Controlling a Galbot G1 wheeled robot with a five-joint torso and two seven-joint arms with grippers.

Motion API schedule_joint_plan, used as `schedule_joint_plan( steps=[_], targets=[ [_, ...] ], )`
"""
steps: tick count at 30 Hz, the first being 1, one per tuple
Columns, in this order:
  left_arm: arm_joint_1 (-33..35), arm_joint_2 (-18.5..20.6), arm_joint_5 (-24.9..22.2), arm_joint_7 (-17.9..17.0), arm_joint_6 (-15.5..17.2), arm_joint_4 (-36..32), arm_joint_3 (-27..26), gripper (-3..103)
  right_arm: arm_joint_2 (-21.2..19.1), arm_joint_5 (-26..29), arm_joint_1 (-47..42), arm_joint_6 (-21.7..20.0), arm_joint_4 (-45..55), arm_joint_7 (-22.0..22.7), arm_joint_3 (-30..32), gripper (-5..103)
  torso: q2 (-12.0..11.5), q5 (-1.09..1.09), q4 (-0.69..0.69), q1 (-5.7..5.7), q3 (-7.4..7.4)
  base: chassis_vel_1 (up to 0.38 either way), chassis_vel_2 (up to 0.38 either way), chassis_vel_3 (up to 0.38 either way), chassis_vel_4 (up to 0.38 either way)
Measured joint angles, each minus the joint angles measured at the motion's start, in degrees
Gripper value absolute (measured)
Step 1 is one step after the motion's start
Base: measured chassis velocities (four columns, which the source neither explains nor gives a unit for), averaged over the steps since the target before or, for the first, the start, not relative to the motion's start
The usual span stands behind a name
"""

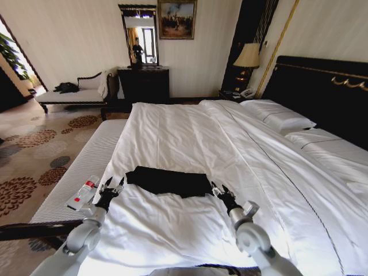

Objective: Fold the clothes on the bed.

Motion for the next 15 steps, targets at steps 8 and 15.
schedule_joint_plan(
  steps=[8, 15],
  targets=[
    [15.9, -4.7, 4.8, 3.8, -3.3, -6.0, -8.8, 100, -0.3, 11.9, 5.8, -13.0, -6.1, -0.5, 3.6, 100, 0.0, 0.01, -0.01, 0.0, 0.0, 0.0, 0.0, 0.0, 0.0],
    [21.2, -8.1, 5.8, 4.4, -5.6, -11.2, -11.2, 100, 2.8, 13.2, 9.1, -14.9, -10.1, -0.2, 2.9, 100, 0.0, 0.02, -0.01, 0.0, 0.0, 0.0, 0.0, 0.0, 0.0]
  ],
)
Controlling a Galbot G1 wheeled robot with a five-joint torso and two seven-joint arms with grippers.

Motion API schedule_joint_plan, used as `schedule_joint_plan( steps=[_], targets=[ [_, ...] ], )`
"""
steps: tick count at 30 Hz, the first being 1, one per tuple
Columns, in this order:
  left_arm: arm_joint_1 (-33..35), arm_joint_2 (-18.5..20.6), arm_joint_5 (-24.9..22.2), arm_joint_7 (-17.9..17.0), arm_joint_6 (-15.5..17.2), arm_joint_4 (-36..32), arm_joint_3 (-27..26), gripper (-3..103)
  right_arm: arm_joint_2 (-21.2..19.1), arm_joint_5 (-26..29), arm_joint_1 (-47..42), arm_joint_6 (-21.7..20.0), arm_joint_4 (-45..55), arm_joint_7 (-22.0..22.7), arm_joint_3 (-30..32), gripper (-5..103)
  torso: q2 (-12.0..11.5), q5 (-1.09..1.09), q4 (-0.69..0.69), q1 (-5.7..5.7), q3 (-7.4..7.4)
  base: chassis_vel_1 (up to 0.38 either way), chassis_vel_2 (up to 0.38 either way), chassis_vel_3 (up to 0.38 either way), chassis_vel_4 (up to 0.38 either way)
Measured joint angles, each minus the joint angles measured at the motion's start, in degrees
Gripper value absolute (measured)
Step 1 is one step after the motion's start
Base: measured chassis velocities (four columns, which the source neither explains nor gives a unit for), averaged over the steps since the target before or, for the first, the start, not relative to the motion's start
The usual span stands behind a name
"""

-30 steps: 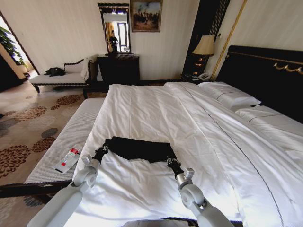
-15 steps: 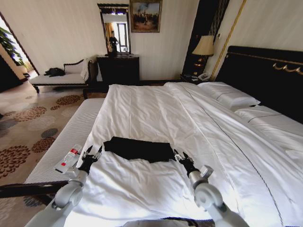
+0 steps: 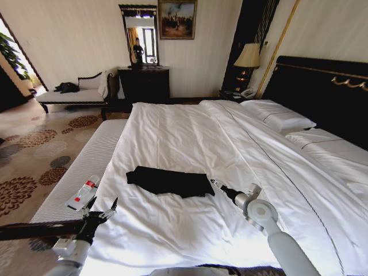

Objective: Fold the clothes on the bed.

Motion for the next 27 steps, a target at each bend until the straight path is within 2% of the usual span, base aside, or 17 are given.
schedule_joint_plan(
  steps=[6, 20, 22, 23, 25, 27],
  targets=[
    [5.0, -1.7, 1.1, 0.5, -1.7, -3.4, -0.9, 100, 3.4, 0.1, 3.6, -1.1, -3.9, -1.3, -1.4, 100, 0.0, 0.0, 0.01, 0.0, 0.0, 0.0, 0.0, 0.0, 0.0],
    [4.9, -1.7, 1.0, 0.6, -1.7, -3.4, -0.8, 100, 8.3, -3.7, 4.9, -1.1, -7.5, -2.8, -5.8, 101, 0.0, -0.02, -0.01, 0.01, 0.0, 0.0, 0.0, 0.0, 0.0],
    [4.9, -1.6, 1.0, 0.6, -1.7, -3.3, -0.8, 100, 9.1, -4.5, 5.2, -0.9, -8.4, -3.0, -6.5, 99, 0.0, -0.02, -0.01, 0.01, 0.0, 0.0, 0.0, 0.0, 0.0],
    [4.9, -1.6, 1.0, 0.6, -1.7, -3.3, -0.8, 100, 9.5, -5.2, 5.5, -0.4, -9.0, -3.1, -6.8, 93, 0.0, -0.02, -0.01, 0.01, 0.0, 0.0, 0.0, 0.0, 0.0],
    [4.9, -1.6, 1.0, 0.6, -1.7, -3.3, -0.8, 100, 9.7, -5.4, 5.6, -0.3, -9.3, -3.2, -6.8, 93, 0.0, -0.01, -0.01, 0.0, 0.0, 0.0, 0.0, 0.0, 0.0],
    [4.8, -1.6, 0.9, 0.6, -1.6, -3.3, -0.8, 100, 10.1, -5.7, 5.6, 0.1, -9.6, -3.3, -6.8, 83, 0.0, -0.02, -0.01, 0.01, 0.0, 0.0, 0.0, 0.0, 0.0]
  ],
)
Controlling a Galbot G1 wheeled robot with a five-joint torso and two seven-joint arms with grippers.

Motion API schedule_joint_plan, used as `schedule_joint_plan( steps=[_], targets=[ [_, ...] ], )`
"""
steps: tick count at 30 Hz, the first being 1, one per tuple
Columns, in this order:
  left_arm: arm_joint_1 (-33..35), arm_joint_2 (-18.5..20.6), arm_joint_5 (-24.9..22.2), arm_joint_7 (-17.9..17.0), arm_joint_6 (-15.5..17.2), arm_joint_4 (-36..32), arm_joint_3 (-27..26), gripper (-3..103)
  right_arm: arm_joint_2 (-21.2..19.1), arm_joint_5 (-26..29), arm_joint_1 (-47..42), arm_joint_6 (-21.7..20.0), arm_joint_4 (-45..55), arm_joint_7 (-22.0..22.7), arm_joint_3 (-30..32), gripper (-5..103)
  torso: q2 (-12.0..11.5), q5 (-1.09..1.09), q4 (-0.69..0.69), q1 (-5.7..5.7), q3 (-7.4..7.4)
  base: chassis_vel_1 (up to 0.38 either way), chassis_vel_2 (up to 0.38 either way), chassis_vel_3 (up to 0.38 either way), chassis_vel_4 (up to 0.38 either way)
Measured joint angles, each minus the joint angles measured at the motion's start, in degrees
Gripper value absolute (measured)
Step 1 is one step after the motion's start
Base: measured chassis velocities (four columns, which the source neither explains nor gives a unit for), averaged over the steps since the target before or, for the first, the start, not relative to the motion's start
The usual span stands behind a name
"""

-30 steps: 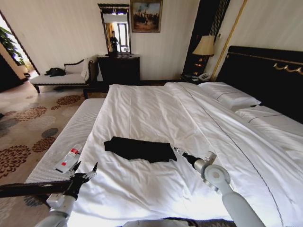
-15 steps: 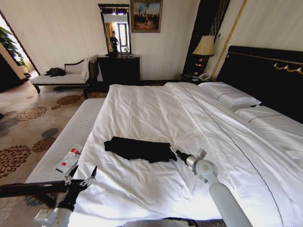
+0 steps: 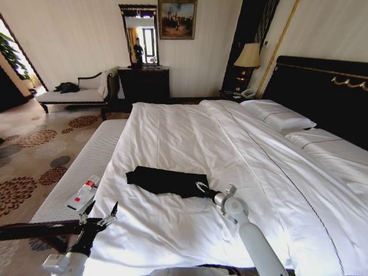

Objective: Fold the clothes on the bed.

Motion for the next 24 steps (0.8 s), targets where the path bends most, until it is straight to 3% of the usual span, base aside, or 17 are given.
schedule_joint_plan(
  steps=[2, 4, 10, 13, 20, 24],
  targets=[
    [0.0, 0.0, 0.0, 0.0, 0.0, 0.0, 0.0, 100, 0.4, -0.4, -0.2, 0.4, -0.3, -0.3, 0.0, 72, 0.0, 0.0, 0.0, 0.0, 0.0, 0.0, 0.0, 0.0, 0.0],
    [0.0, 0.0, 0.0, 0.0, 0.0, 0.0, 0.0, 100, 0.6, -0.6, -0.2, 0.4, -0.4, -0.4, 0.0, 72, 0.0, 0.0, 0.0, 0.0, 0.0, 0.0, 0.0, 0.0, 0.0],
    [-0.1, 0.0, 0.0, 0.0, 0.1, 0.1, 0.0, 100, 1.6, -1.3, 0.0, 1.3, -0.8, -0.5, -0.1, 44, 0.0, 0.01, 0.01, 0.0, 0.0, 0.0, 0.0, 0.0, 0.0],
    [-0.1, 0.0, -0.1, 0.0, 0.1, 0.1, 0.1, 100, 1.9, -2.0, 0.2, 2.0, -1.1, -0.7, 0.2, 38, 0.0, 0.01, 0.01, 0.0, 0.0, 0.0, 0.0, 0.0, 0.0],
    [-0.1, 0.1, -0.1, 0.0, 0.1, 0.1, 0.1, 100, 2.8, -4.9, -1.1, 4.3, 0.0, -1.1, 2.7, 9, 0.0, 0.01, 0.02, 0.0, 0.0, 0.0, 0.0, 0.0, 0.0],
    [-0.1, 0.1, -0.1, 0.0, 0.1, 0.1, 0.1, 100, 2.6, -4.8, -3.0, 4.3, 2.0, -0.9, 4.7, 7, 0.0, 0.01, 0.01, 0.0, 0.0, 0.0, 0.0, 0.0, 0.0]
  ],
)
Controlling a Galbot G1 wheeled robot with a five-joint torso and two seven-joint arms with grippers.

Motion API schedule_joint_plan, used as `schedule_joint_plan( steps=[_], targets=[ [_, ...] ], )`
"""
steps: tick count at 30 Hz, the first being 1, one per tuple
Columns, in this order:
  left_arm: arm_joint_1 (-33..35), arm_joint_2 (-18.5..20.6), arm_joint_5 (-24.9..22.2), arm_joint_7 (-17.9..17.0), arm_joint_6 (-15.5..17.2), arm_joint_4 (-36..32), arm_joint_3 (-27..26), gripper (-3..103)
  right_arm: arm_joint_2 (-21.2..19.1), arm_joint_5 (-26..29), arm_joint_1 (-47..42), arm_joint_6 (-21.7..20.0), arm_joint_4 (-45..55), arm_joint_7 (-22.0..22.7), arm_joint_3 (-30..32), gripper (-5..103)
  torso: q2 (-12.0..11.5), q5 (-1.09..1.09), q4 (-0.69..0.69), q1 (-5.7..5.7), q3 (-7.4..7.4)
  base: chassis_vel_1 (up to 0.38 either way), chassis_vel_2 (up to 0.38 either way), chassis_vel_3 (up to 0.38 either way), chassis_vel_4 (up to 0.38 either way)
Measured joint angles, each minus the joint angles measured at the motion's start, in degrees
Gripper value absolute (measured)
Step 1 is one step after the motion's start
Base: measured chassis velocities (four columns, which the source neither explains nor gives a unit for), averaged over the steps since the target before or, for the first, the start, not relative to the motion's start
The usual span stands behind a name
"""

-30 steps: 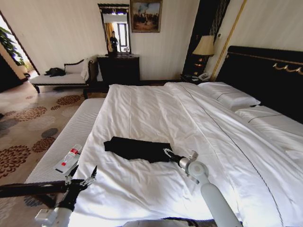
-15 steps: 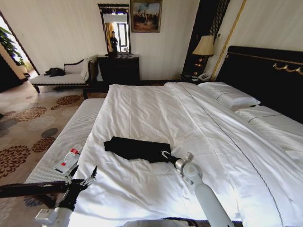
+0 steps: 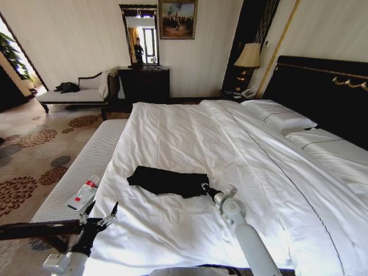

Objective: Fold the clothes on the bed.

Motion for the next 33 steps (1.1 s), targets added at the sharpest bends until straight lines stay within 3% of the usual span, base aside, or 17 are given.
schedule_joint_plan(
  steps=[11, 14, 15, 16, 20, 23, 27, 30, 33],
  targets=[
    [0.0, 0.0, 0.0, 0.0, 0.0, 0.0, 0.0, 100, -1.3, 0.8, -2.6, -0.4, 3.8, 0.8, 3.6, 7, 0.0, 0.0, 0.0, 0.0, 0.0, 0.0, 0.0, 0.0, 0.0],
    [0.0, 0.0, 0.0, 0.0, 0.0, 0.0, 0.0, 100, -5.6, 1.9, -3.7, -1.0, 5.3, 0.8, 6.1, 7, 0.0, 0.01, -0.01, 0.0, 0.0, 0.0, 0.0, 0.0, 0.0],
    [0.0, 0.0, 0.0, -0.1, 0.0, 0.0, 0.0, 100, -8.7, 2.7, -4.2, -1.2, 6.1, 0.8, 7.5, 7, 0.0, 0.01, -0.02, 0.0, 0.0, 0.0, 0.0, 0.0, 0.0],
    [0.0, 0.0, 0.0, -0.1, 0.0, 0.0, 0.0, 100, -8.7, 2.7, -4.2, -1.2, 6.1, 0.8, 7.5, 7, 0.0, 0.01, -0.02, 0.0, 0.0, 0.0, 0.0, 0.0, 0.0],
    [0.0, 0.0, 0.0, -0.1, 0.0, 0.0, 0.0, 100, -17.3, 4.8, -5.3, -2.0, 8.2, 0.6, 11.4, 7, 0.0, 0.0, -0.02, 0.0, 0.0, 0.0, 0.0, 0.0, 0.0],
    [0.0, 0.0, 0.0, -0.1, 0.0, 0.0, 0.0, 100, -19.0, 4.8, -5.3, -2.3, 9.1, 0.7, 11.9, 7, 0.0, 0.0, -0.02, 0.0, 0.0, 0.0, 0.0, 0.0, 0.0],
    [0.0, 0.0, 0.0, -0.1, 0.0, 0.0, 0.0, 100, -20.0, 3.9, -4.4, -2.4, 11.4, 1.3, 9.4, 7, 0.0, -0.01, -0.02, 0.0, 0.0, 0.0, 0.0, 0.0, 0.0],
    [0.0, 0.0, 0.0, -0.1, 0.0, 0.0, 0.0, 100, -18.3, 1.0, -0.5, -2.3, 14.5, 2.3, 1.2, 7, 0.0, -0.02, -0.01, 0.0, 0.0, 0.0, 0.0, 0.0, 0.0],
    [0.0, 0.0, 0.0, -0.1, 0.0, 0.0, 0.0, 100, -17.0, 0.4, 2.2, -2.1, 14.8, 2.9, -3.1, 7, 0.0, -0.01, 0.0, 0.0, 0.0, 0.0, 0.0, 0.0, 0.0]
  ],
)
